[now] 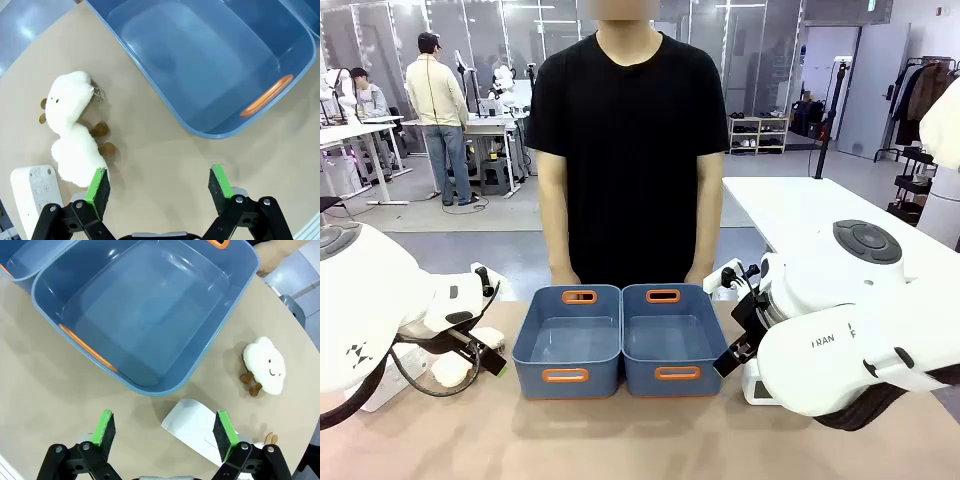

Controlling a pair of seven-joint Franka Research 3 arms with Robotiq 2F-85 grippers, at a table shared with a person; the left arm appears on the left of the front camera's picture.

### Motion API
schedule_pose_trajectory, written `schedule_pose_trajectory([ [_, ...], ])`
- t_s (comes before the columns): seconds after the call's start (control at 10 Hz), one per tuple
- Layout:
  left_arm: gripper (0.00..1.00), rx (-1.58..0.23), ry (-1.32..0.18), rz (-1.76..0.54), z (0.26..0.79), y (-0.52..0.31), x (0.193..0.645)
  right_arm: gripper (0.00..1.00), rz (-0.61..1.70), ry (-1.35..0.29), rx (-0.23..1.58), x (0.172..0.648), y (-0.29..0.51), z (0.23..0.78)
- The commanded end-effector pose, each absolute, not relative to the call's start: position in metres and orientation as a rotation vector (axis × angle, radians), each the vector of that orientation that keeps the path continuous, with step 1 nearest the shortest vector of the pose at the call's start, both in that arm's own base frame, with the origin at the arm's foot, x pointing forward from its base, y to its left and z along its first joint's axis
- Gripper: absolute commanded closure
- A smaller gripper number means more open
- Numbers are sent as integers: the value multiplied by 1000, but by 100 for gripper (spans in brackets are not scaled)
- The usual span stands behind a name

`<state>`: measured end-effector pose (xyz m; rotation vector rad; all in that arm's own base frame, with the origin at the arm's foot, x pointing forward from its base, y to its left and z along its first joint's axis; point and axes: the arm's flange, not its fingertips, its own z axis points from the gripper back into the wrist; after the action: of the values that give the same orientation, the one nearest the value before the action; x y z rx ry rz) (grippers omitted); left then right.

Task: Sort the digital clocks into the basket.
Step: Pick up the Digital clock from the table and place it into the empty Plastic storage basket.

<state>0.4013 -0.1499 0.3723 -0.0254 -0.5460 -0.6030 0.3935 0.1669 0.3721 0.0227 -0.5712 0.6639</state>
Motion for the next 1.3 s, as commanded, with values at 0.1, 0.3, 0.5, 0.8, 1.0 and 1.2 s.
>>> schedule_pose_trajectory([
  [0.1, 0, -25, -546, -604, 372, -150, 401, 0, 664, -571, 23, 393, 167, 372],
  [0.3, 0, -25, -546, -604, 372, -150, 401, 0, 664, -571, 23, 393, 167, 372],
  [0.5, 0, -25, -546, -604, 372, -150, 401, 0, 664, -571, 23, 393, 167, 372],
  [0.8, 0, -25, -546, -604, 372, -150, 401, 0, 664, -571, 23, 393, 167, 372],
  [1.0, 0, -25, -546, -604, 372, -150, 401, 0, 664, -571, 23, 393, 167, 372],
  [1.2, 0, -25, -546, -604, 372, -150, 401, 0, 664, -571, 23, 393, 167, 372],
])
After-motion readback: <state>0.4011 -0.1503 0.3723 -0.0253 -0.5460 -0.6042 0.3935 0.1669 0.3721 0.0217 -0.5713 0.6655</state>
